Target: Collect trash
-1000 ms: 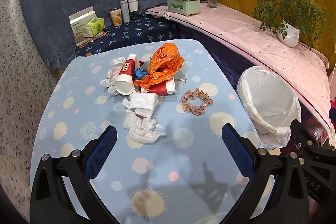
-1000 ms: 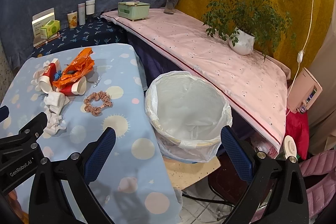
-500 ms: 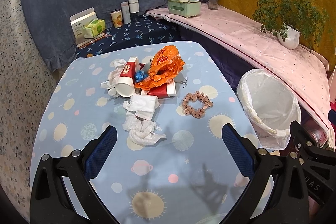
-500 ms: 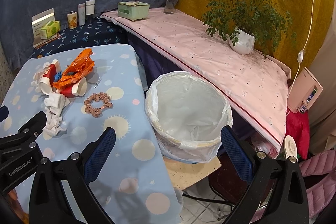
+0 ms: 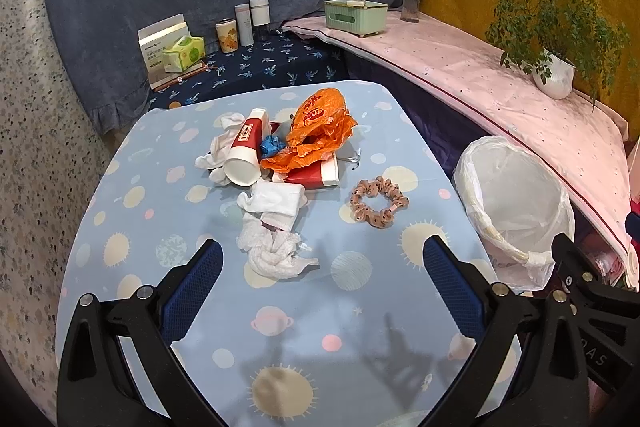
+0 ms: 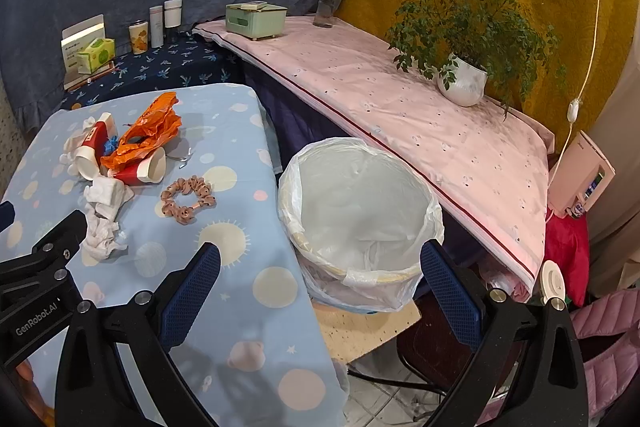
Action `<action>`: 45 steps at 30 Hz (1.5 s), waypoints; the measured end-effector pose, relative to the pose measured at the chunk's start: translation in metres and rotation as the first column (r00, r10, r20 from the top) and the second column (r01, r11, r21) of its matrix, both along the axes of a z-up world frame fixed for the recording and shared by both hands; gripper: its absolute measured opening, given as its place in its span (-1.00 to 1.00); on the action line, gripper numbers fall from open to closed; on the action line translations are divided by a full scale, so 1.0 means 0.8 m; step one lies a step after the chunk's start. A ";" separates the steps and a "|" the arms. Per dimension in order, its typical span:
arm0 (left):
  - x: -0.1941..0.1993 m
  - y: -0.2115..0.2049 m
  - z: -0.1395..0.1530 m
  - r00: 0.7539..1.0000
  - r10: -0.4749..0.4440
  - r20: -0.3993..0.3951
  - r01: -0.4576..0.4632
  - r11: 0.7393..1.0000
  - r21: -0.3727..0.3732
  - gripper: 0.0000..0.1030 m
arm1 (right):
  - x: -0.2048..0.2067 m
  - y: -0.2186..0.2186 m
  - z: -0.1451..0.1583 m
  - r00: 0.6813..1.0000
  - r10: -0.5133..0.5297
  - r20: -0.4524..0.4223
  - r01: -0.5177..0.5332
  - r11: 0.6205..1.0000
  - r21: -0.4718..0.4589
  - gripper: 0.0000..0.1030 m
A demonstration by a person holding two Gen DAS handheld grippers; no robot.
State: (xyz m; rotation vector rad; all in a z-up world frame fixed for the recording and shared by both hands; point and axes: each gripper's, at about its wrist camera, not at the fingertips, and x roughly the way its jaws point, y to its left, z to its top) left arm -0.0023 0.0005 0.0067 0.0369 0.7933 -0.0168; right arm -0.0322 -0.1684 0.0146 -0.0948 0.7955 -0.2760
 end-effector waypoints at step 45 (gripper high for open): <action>-0.002 -0.002 0.005 1.000 -0.003 0.010 0.003 1.000 -0.019 0.86 | 0.001 -0.011 0.001 1.000 -0.027 0.007 0.027 1.000 -0.010 0.87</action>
